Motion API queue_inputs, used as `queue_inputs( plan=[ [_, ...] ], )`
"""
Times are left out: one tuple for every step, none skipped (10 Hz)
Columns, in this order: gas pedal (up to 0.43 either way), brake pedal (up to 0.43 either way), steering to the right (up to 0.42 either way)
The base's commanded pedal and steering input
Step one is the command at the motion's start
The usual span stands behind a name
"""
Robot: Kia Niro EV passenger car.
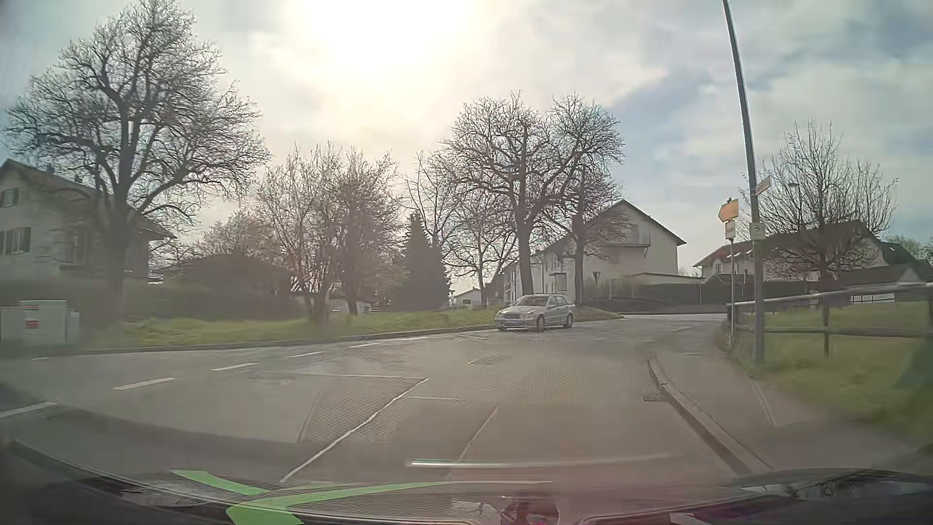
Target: Follow the waypoints while adhering to traffic rules and regulations
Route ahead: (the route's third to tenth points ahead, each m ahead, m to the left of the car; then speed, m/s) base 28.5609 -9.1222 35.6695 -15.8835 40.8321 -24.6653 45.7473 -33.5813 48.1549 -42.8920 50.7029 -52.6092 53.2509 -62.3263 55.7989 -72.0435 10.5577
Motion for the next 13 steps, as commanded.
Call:
queue_inputs(
  plan=[
    [0.098, 0.000, 0.075],
    [0.098, 0.000, 0.076],
    [0.110, 0.000, 0.079],
    [0.118, 0.000, 0.085],
    [0.118, 0.000, 0.091],
    [0.118, 0.000, 0.096],
    [0.118, 0.000, 0.100],
    [0.118, 0.000, 0.101],
    [0.130, 0.000, 0.101],
    [0.138, 0.000, 0.105],
    [0.138, 0.000, 0.111],
    [0.138, 0.000, 0.116],
    [0.138, 0.000, 0.119]
  ],
)
